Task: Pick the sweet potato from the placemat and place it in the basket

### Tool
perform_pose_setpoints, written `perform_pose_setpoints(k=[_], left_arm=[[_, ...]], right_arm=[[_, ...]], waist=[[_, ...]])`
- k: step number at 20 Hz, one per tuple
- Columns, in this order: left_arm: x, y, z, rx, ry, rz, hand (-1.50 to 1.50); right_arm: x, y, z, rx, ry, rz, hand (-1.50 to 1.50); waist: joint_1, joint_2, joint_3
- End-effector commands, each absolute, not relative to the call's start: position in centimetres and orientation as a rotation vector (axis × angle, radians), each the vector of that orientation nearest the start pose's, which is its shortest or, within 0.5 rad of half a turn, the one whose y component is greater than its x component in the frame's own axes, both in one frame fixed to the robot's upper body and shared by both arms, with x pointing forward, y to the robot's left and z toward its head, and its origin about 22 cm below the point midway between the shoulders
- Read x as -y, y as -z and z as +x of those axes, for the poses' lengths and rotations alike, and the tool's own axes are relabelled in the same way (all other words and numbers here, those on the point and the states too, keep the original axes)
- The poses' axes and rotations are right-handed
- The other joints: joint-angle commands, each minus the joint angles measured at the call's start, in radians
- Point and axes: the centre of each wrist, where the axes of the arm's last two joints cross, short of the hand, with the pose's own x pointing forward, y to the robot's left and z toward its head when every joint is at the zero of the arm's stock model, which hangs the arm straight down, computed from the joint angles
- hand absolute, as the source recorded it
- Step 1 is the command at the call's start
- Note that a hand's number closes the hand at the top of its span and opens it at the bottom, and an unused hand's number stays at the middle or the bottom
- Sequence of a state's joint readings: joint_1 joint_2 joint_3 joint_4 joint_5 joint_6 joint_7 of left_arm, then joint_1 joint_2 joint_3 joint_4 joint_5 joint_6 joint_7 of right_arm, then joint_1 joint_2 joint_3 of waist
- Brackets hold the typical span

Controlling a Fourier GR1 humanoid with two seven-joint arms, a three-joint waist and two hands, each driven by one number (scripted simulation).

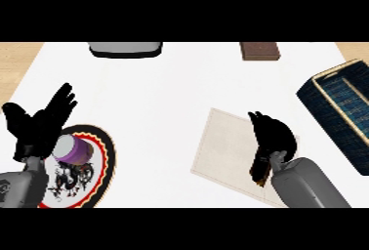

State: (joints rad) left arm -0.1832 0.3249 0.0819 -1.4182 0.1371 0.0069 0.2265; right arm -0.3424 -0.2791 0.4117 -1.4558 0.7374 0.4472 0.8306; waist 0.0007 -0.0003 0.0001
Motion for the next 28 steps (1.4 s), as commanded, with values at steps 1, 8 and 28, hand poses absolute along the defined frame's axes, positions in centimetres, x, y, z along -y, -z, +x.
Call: perform_pose_setpoints(k=[1,8,28], left_arm=[[-31.6,-3.9,28.1,1.363,0.063,0.213,0.00],[-31.2,-4.3,28.6,1.383,0.078,0.205,0.00],[-32.2,-3.6,28.8,1.368,0.073,0.190,0.00]], right_arm=[[17.3,-4.6,29.7,0.665,-1.235,-0.803,-1.50],[18.7,-4.5,28.7,0.714,-1.196,-0.751,-1.50],[18.1,-0.8,27.4,0.651,-1.275,-0.796,-1.50]], waist=[[0.001,0.000,0.000],[0.000,0.000,0.000],[0.001,0.000,0.000]])
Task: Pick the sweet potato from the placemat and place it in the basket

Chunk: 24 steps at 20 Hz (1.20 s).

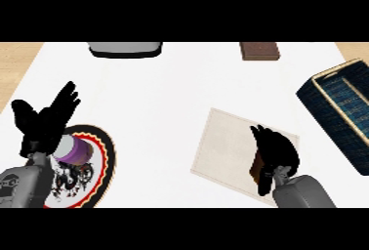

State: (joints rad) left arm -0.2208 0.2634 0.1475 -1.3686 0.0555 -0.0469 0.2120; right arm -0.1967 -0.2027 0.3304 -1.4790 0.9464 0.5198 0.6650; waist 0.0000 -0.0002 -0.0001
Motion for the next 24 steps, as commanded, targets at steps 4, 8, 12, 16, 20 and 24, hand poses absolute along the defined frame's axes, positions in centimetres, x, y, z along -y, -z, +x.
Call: perform_pose_setpoints(k=[4,8,12,16,20,24], left_arm=[[-29.7,-4.1,30.4,1.397,0.066,0.204,0.00],[-29.9,-4.1,30.4,1.391,0.070,0.191,0.00],[-32.6,-5.5,29.3,1.374,0.073,0.200,0.00],[-31.8,-3.9,29.7,1.389,0.075,0.202,0.00],[-30.8,-4.4,29.6,1.399,0.110,0.165,0.00],[-29.0,-4.5,30.5,1.412,0.132,0.135,0.00]], right_arm=[[17.6,2.4,26.8,0.582,-1.445,-0.787,1.50],[17.8,0.4,28.7,0.590,-1.420,-0.793,1.50],[18.1,2.2,26.5,0.588,-1.450,-0.756,1.50],[14.2,0.4,28.9,0.640,-1.301,-0.816,1.50],[14.4,-5.4,33.5,0.788,-0.744,-0.906,1.50],[13.0,-8.0,36.0,0.841,-0.456,-0.944,1.50]], waist=[[0.004,0.002,0.000],[0.001,0.001,0.000],[0.002,0.000,0.000],[0.001,0.002,0.000],[0.044,0.014,0.004],[0.078,0.024,0.004]])
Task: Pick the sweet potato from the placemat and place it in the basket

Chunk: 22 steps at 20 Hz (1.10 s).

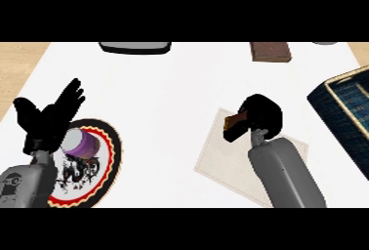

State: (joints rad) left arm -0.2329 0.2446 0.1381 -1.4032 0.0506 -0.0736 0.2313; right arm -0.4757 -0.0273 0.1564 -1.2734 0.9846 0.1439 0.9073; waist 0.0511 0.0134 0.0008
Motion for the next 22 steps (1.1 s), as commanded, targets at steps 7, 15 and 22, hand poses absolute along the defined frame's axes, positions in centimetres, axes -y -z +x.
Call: perform_pose_setpoints(k=[7,15,22], left_arm=[[-28.3,-4.3,30.9,1.410,0.142,0.126,0.00],[-28.9,-4.2,30.5,1.410,0.131,0.149,0.00],[-29.8,-3.6,29.8,1.372,0.102,0.161,0.00]], right_arm=[[9.6,-13.9,37.5,1.267,-0.057,-0.953,1.50],[4.6,-18.5,39.9,1.376,0.079,-1.173,1.50],[4.6,-27.0,42.2,1.300,0.133,-1.311,1.50]], waist=[[0.040,0.008,0.001],[0.006,-0.007,-0.003],[-0.019,-0.010,-0.003]])
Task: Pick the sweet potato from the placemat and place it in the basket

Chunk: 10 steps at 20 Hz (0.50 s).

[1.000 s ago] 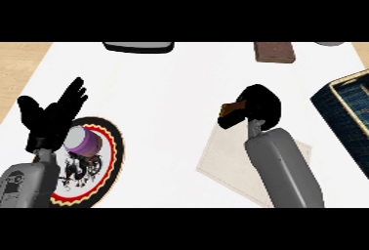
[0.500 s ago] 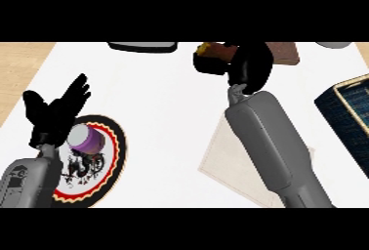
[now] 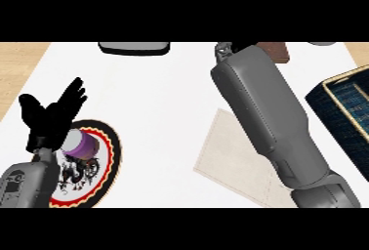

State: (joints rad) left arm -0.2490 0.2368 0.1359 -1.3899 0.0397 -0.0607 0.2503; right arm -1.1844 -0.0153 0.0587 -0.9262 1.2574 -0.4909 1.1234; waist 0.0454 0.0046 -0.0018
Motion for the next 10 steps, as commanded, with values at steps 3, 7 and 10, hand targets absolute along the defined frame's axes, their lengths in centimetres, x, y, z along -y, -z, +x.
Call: perform_pose_setpoints(k=[3,7,10], left_arm=[[-30.6,-4.3,29.3,1.410,0.082,0.175,0.00],[-30.9,-4.2,30.0,1.386,0.096,0.182,0.00],[-29.8,-4.6,29.9,1.401,0.101,0.175,0.00]], right_arm=[[5.9,-26.0,43.4,1.282,0.139,-1.372,1.50],[8.9,-28.7,44.7,1.251,0.205,-1.423,1.50],[10.0,-31.5,45.1,1.236,0.262,-1.485,1.50]], waist=[[-0.016,-0.001,0.001],[-0.024,0.002,0.001],[-0.016,0.002,0.001]])
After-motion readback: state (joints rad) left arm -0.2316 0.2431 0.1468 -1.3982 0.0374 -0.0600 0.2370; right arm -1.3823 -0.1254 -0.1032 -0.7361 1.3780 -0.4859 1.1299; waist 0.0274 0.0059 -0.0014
